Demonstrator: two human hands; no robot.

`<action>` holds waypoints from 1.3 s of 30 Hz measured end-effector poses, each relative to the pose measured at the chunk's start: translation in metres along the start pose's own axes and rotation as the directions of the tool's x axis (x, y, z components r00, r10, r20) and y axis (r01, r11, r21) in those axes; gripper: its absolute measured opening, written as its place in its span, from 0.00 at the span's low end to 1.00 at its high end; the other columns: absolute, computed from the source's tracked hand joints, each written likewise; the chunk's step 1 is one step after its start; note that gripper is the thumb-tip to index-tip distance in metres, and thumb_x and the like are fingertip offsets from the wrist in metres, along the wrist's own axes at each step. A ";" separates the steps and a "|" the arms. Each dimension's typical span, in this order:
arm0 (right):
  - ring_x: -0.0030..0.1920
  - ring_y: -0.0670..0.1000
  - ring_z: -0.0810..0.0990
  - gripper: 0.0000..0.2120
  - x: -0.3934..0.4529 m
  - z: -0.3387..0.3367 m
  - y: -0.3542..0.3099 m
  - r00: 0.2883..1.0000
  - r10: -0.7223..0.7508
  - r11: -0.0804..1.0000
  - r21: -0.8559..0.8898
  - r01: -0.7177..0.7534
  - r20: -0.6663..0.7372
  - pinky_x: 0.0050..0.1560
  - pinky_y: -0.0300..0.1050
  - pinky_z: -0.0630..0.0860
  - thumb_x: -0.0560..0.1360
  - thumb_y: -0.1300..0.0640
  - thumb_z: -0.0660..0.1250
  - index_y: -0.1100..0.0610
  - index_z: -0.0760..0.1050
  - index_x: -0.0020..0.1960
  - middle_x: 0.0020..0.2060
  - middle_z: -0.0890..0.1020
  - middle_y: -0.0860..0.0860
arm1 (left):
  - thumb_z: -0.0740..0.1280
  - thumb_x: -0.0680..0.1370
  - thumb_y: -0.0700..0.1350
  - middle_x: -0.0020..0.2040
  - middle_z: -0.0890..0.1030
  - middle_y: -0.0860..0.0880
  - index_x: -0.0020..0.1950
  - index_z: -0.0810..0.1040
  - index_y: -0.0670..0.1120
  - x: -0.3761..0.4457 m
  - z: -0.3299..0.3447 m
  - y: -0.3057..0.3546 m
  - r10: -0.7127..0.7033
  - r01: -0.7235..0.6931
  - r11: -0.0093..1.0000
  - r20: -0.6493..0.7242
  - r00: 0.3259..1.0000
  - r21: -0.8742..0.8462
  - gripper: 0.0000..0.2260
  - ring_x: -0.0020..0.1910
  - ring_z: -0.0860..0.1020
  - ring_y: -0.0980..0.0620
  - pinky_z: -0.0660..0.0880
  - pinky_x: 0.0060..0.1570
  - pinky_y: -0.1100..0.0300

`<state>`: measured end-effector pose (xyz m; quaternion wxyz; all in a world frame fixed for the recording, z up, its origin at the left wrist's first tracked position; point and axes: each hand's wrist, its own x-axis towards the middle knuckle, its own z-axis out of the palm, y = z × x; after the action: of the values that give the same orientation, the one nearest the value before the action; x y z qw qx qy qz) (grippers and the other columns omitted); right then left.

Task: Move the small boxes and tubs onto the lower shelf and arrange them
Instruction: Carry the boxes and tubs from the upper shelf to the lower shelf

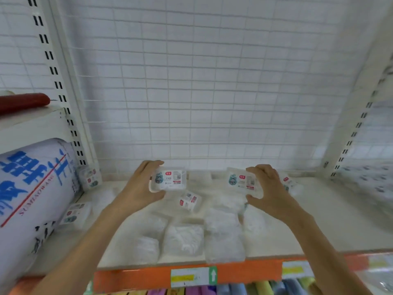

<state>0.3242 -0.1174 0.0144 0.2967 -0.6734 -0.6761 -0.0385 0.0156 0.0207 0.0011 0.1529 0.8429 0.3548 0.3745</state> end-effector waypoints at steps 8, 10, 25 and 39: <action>0.58 0.52 0.67 0.31 -0.131 -0.093 0.080 0.975 0.149 0.985 -0.059 -0.160 -0.163 0.55 0.45 0.69 0.64 0.64 0.74 0.58 0.69 0.64 0.55 0.62 0.46 | 0.76 0.65 0.37 0.56 0.66 0.56 0.61 0.69 0.48 0.004 0.098 0.120 0.218 -0.191 0.958 0.109 0.970 -0.215 0.29 0.56 0.66 0.71 0.65 0.51 0.80; 0.56 0.50 0.67 0.31 -0.171 -0.115 0.099 0.960 0.204 0.972 -0.079 -0.222 -0.193 0.53 0.45 0.71 0.63 0.64 0.75 0.58 0.70 0.64 0.54 0.64 0.47 | 0.76 0.64 0.42 0.56 0.64 0.55 0.62 0.69 0.47 -0.003 0.129 0.151 0.275 -0.231 0.939 0.151 0.950 -0.254 0.29 0.57 0.65 0.72 0.64 0.54 0.80; 0.56 0.49 0.67 0.32 -0.431 -0.227 0.185 0.751 0.573 0.777 -0.075 -0.625 -0.326 0.48 0.26 0.65 0.64 0.63 0.75 0.56 0.69 0.65 0.56 0.66 0.48 | 0.63 0.60 0.61 0.56 0.66 0.51 0.63 0.72 0.42 -0.072 0.321 0.363 0.464 -0.315 0.853 0.327 0.823 -0.415 0.36 0.54 0.62 0.61 0.64 0.59 0.62; 0.58 0.46 0.66 0.34 -0.475 -0.289 0.326 0.663 0.682 0.685 -0.051 -0.727 -0.308 0.50 0.20 0.63 0.64 0.53 0.73 0.50 0.66 0.67 0.54 0.66 0.43 | 0.71 0.65 0.57 0.55 0.63 0.54 0.67 0.68 0.47 -0.019 0.466 0.496 0.548 -0.338 0.807 0.404 0.732 -0.483 0.33 0.58 0.65 0.57 0.68 0.60 0.62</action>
<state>0.6899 -0.6400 -0.0765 0.3174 -0.8938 -0.3098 -0.0669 0.5914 -0.3371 -0.0624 0.3071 0.9267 0.0040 0.2164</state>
